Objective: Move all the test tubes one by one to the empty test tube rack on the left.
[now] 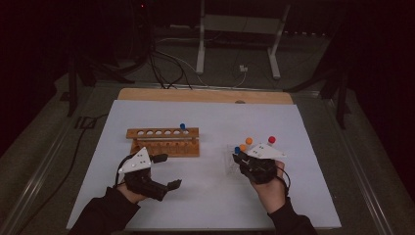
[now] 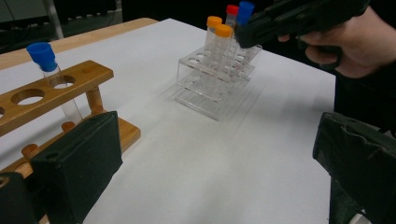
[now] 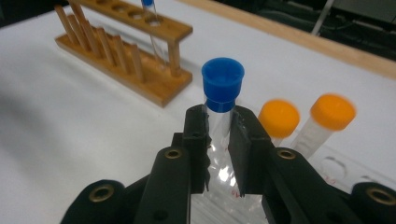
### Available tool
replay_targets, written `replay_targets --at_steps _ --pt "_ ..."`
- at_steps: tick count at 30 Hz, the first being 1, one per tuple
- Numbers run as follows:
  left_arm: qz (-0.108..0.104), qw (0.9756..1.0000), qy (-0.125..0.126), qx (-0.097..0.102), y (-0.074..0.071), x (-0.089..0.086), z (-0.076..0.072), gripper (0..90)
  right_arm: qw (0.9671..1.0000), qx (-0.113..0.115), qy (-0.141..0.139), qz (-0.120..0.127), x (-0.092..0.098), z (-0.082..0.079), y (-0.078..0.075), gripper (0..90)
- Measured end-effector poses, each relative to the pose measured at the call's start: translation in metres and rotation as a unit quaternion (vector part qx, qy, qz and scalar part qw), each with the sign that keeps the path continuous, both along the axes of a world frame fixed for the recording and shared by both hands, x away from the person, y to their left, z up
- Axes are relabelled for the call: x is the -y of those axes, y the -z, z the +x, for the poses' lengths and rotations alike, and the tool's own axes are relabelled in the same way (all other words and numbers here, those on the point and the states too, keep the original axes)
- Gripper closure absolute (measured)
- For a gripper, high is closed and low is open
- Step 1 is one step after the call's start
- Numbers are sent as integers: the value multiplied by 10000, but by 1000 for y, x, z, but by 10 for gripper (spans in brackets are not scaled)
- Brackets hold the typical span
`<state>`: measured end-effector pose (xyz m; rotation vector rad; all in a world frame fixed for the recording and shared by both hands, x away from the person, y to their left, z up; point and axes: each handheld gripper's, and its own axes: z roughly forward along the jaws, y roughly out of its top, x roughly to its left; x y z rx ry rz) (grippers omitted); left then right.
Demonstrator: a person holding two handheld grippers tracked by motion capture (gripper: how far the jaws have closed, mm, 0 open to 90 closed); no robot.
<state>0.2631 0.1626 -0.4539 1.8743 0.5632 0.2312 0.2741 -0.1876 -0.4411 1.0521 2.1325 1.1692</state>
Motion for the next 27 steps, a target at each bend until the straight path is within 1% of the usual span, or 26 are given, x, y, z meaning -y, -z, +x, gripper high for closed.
replay_targets --at_steps 4,5,6,8,10,11,15,16,17,19,20,25,27 --pt "-1 10000 10 -10 0 0 0 22 9998 208 -11 38 0 -6 -12 773" --pt "5 10000 10 -5 0 0 0 22 9997 240 -31 98 1 -8 -15 773" --pt "-3 10000 34 -19 -1 1 0 22 9996 245 -71 149 0 -9 -17 773" --pt "4 10000 33 -2 -2 1 0 22 9992 332 -135 186 -1 -14 -22 773" --pt "-23 10000 65 -11 -3 2 -1 22 9988 355 -248 221 -5 -18 -26 773" --pt "-49 9999 86 -28 -3 3 -1 22 9986 336 -312 259 -7 -19 -26 773" --pt "-52 9998 176 -39 -6 6 -3 22 9976 263 -569 282 -17 -25 -25 773" --pt "-35 9998 193 -12 -7 7 -3 22 9974 240 -626 272 -19 -26 -24 773" --pt "-67 9997 232 -21 -8 8 -3 22 9972 220 -669 252 -21 -26 -23 773" --pt "-63 9996 263 -14 -9 10 -3 24 9967 157 -744 268 -25 -28 -20 773" --pt "-89 9995 313 -49 -10 11 -3 24 9965 137 -781 247 -27 -28 -18 773" --pt "-91 9991 416 -51 -13 18 -2 25 9952 -7 -957 209 -35 -30 -10 773" --pt "-136 9988 460 -65 -16 21 -1 26 9945 -62 -1034 173 -39 -31 -7 773"
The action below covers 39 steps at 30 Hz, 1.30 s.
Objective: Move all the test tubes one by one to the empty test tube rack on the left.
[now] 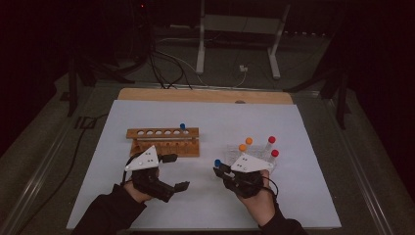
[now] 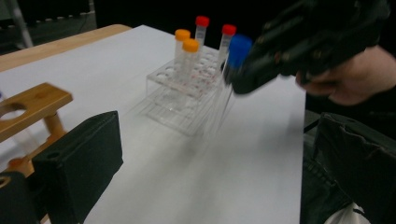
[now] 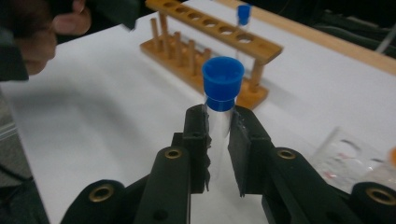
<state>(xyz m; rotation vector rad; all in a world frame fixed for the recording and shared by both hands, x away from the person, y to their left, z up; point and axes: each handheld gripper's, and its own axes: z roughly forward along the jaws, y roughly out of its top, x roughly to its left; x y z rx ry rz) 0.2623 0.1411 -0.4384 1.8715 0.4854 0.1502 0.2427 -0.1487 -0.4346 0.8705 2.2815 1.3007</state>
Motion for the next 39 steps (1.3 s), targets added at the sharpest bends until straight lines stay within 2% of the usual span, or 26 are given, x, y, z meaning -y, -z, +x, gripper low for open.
replay_targets --at_steps 6,11,18,22,25,31,39 --pt "-59 9998 199 27 -6 12 4 51 9998 -136 -161 -40 -9 -3 7 773" --pt "-26 9991 411 96 -9 27 8 77 9993 -203 -295 -57 -15 -5 10 773" --pt "21 9982 586 131 -9 42 12 187 9990 -253 -368 -44 -17 -7 12 773" --pt "153 9979 595 221 -6 49 13 311 9989 -269 -393 4 -16 -8 11 773" --pt "102 9980 587 202 -5 51 16 402 9988 -277 -406 9 -16 -8 10 773" --pt "228 9976 596 275 -2 56 17 585 9989 -276 -390 13 -15 -7 10 773" --pt "246 9970 652 326 -2 60 16 753 9990 -292 -327 4 -14 -6 11 773"
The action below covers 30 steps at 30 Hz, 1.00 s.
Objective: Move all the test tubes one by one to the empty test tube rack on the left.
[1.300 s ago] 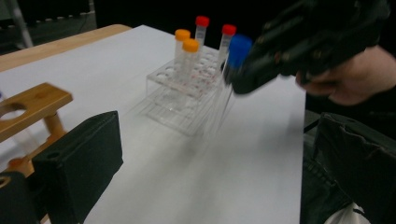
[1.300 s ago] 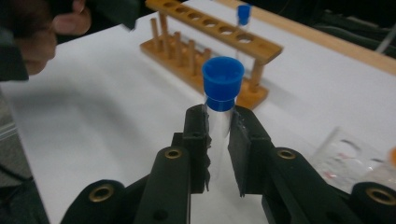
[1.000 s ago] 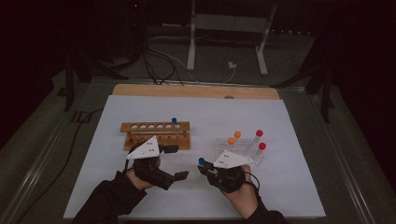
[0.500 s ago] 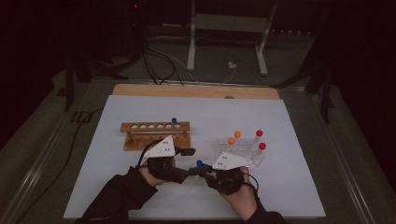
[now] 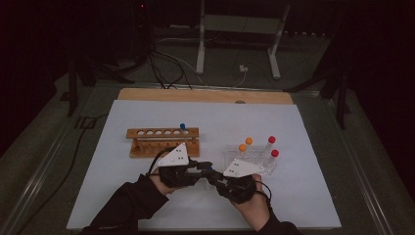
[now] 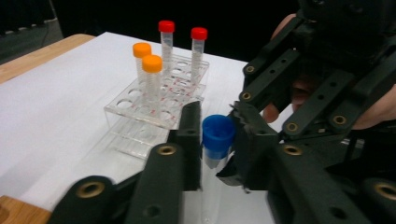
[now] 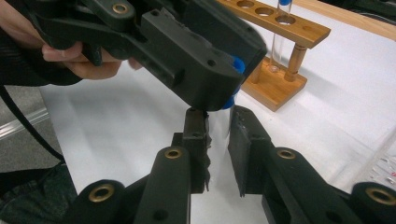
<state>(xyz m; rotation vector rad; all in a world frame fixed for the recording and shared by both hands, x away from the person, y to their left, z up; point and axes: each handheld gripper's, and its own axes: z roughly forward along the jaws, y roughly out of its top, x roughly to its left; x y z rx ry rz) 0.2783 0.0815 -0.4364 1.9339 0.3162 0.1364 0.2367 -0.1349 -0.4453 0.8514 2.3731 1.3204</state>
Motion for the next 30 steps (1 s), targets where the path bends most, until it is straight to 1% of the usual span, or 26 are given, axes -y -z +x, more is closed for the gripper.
replay_targets --at_steps 3,5,8,11,14,16,18,19,21,22,26,28,30 --pt "12 10000 6 37 -1 0 1 764 10000 4 9 29 0 0 -1 772" --pt "1 10000 37 0 -2 -1 2 768 10000 -10 2 62 1 1 -1 771" --pt "1 10000 58 27 -5 -3 2 772 9999 113 -1 43 1 -2 -2 752" --pt "-23 10000 -19 54 -10 -8 4 772 9998 176 69 76 3 -2 -4 656" --pt "-36 9998 -159 143 -16 -15 7 773 9995 226 153 131 6 -2 -6 578" --pt "-82 9994 -275 173 -20 -21 10 773 9992 270 214 191 8 -3 -7 499" --pt "-91 9988 -407 256 -25 -28 14 773 9990 306 278 197 9 -3 -8 422" --pt "-116 9987 -447 230 -27 -31 16 773 9987 311 304 248 10 -3 -9 394" --pt "-96 9977 -581 326 -33 -37 19 773 9984 308 314 342 11 -3 -10 339" --pt "-113 9974 -632 332 -36 -40 22 774 9983 314 336 367 11 -3 -10 308" --pt "-84 9949 -895 451 -46 -51 30 774 9978 329 402 404 10 -3 -11 171" --pt "-109 9937 -1004 477 -50 -56 33 774 9976 338 432 426 10 -3 -11 140" --pt "-116 9924 -1112 510 -54 -60 36 774 9972 359 464 463 10 -3 -11 91"
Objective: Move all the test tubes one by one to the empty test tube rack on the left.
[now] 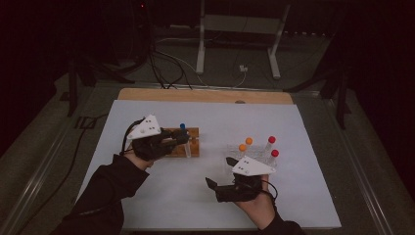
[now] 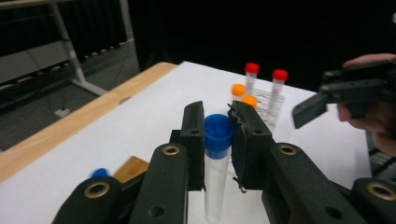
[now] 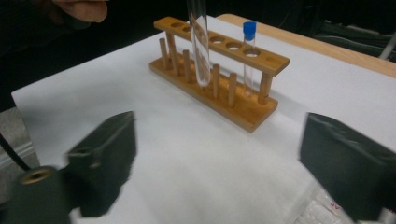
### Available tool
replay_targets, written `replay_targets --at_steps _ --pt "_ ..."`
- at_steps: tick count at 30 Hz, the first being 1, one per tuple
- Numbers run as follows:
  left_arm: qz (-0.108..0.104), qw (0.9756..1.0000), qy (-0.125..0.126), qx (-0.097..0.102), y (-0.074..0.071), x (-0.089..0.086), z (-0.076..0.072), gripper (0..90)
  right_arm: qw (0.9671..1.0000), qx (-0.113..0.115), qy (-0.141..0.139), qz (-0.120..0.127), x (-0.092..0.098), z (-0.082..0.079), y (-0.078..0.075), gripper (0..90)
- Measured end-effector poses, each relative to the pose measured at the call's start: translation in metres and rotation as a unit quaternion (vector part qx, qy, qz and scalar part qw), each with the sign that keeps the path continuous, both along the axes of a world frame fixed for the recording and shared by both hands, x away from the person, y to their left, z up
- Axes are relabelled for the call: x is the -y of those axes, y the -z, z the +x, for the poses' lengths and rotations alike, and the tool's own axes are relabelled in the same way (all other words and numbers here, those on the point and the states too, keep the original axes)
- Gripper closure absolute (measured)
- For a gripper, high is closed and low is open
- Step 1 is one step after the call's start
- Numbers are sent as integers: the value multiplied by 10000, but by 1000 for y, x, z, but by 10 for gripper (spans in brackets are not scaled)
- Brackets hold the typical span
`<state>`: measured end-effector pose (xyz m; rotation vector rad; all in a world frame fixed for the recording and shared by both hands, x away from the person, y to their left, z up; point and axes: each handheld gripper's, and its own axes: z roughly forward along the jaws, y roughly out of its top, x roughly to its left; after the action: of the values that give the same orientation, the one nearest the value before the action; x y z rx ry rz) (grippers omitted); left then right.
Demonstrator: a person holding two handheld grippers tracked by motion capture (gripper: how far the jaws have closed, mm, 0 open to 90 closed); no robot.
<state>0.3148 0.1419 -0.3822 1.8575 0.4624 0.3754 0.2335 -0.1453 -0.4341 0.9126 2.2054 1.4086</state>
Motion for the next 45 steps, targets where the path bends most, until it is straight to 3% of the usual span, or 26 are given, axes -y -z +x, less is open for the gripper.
replay_targets --at_steps 5,21,30,45 --pt "2 9996 -250 93 -7 -8 10 774 10000 -37 0 26 1 0 -1 0" --pt "66 9956 -921 160 -9 -20 49 774 9998 16 -114 155 6 -1 -3 0" --pt "160 9929 -1176 -14 9 -21 69 774 9997 16 -135 213 8 0 -3 0" --pt "211 9921 -1209 -276 45 -19 72 774 9996 -28 -116 242 11 1 0 0"
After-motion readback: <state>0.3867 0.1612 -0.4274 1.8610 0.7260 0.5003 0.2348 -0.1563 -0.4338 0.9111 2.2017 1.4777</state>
